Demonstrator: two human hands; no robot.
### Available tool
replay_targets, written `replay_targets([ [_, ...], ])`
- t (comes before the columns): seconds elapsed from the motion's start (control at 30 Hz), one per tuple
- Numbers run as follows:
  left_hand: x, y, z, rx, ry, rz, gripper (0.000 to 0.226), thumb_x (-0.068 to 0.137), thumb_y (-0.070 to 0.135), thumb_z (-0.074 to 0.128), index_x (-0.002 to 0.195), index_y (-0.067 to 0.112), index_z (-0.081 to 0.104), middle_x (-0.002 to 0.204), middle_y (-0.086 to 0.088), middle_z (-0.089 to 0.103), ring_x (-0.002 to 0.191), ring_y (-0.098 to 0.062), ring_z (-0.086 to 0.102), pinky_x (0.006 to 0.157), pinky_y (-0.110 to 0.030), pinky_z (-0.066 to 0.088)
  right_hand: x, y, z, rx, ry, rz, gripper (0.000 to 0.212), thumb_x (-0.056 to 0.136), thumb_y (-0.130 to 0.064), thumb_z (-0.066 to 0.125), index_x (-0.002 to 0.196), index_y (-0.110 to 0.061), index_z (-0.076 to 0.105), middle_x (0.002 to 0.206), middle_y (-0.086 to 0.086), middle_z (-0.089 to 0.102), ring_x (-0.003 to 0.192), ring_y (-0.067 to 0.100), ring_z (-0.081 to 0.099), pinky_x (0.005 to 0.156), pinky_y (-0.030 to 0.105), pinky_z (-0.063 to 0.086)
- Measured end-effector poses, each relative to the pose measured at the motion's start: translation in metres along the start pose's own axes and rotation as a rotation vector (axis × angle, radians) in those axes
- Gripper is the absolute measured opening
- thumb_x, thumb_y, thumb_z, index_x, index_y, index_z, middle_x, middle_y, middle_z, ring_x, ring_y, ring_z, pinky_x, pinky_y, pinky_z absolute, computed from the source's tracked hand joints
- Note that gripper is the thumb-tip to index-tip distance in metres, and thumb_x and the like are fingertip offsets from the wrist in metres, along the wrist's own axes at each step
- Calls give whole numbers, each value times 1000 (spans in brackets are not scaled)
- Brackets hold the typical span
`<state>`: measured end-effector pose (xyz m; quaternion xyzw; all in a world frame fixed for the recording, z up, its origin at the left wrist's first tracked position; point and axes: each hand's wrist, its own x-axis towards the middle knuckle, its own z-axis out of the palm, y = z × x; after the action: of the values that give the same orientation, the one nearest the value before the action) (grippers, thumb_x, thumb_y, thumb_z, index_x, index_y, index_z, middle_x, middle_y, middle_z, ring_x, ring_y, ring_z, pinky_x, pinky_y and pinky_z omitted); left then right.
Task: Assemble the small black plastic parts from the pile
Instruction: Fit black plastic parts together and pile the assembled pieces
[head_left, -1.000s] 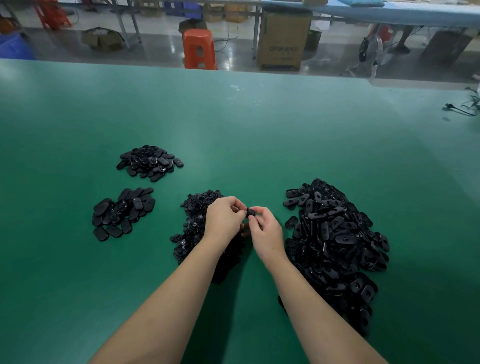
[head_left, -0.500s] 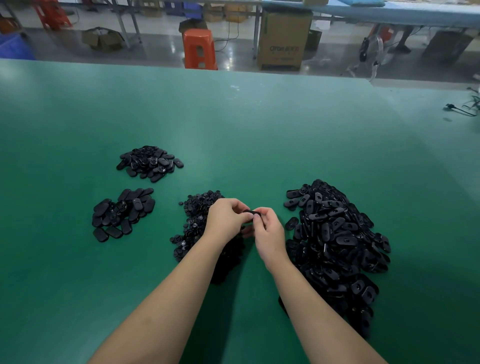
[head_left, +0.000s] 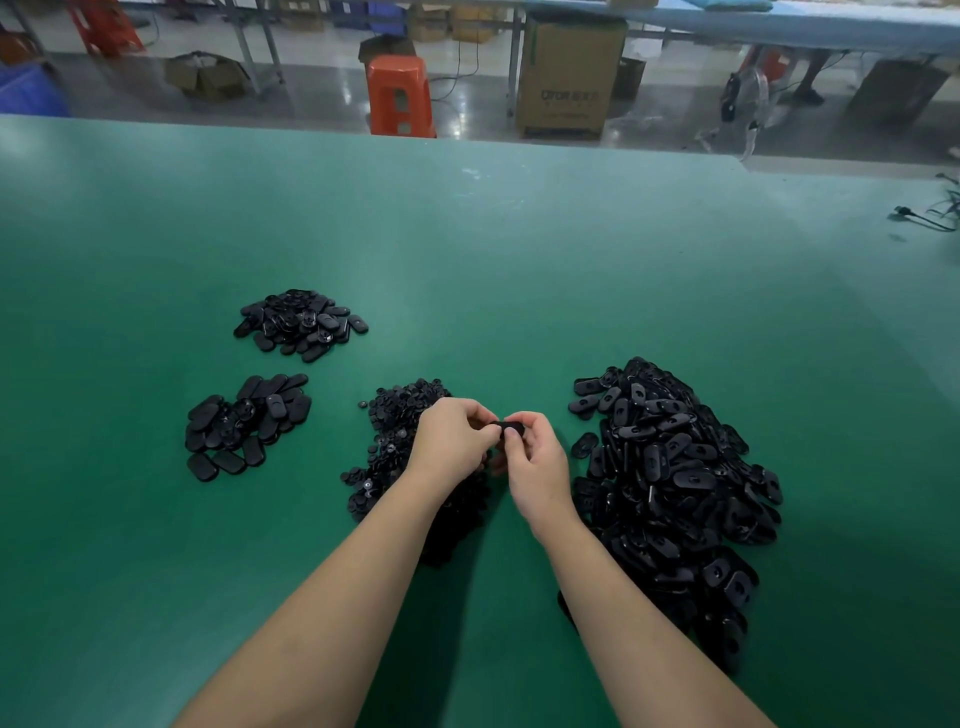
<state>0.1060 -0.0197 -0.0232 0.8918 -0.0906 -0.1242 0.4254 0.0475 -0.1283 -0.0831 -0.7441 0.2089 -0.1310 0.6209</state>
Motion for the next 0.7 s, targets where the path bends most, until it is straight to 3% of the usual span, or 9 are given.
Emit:
replay_targets([
  [0.1, -2, 3, 0, 43, 7, 1, 4, 85, 17, 71, 83, 19, 73, 79, 2, 74, 64, -14, 65, 74, -28, 57, -1, -1, 0, -8, -2, 0, 14, 97, -26, 53, 95, -39, 58, 93, -13, 73, 87, 11, 68, 83, 49, 57],
  [0.3, -2, 6, 1, 68, 4, -27, 3, 85, 17, 70, 82, 16, 71, 76, 1, 73, 56, -17, 68, 66, -27, 57, -1, -2, 0, -29, -17, 4, 11, 91, -36, 50, 95, -44, 57, 92, -9, 72, 86, 17, 67, 82, 53, 57],
  [0.43, -2, 7, 3, 59, 9, -28, 4, 85, 18, 71, 81, 16, 70, 75, 0, 73, 52, -19, 67, 63, -27, 56, -1, -3, 0, -16, -13, -4, 13, 93, -31, 52, 94, -43, 57, 91, -10, 71, 86, 16, 67, 83, 52, 56],
  [0.7, 0, -1, -3, 93, -30, 30, 11, 90, 17, 67, 91, 19, 78, 83, 3, 74, 62, -14, 66, 73, -29, 58, -3, -4, 1, -42, 8, -13, 10, 99, -21, 56, 97, -31, 57, 87, 0, 70, 80, 26, 64, 77, 53, 55],
])
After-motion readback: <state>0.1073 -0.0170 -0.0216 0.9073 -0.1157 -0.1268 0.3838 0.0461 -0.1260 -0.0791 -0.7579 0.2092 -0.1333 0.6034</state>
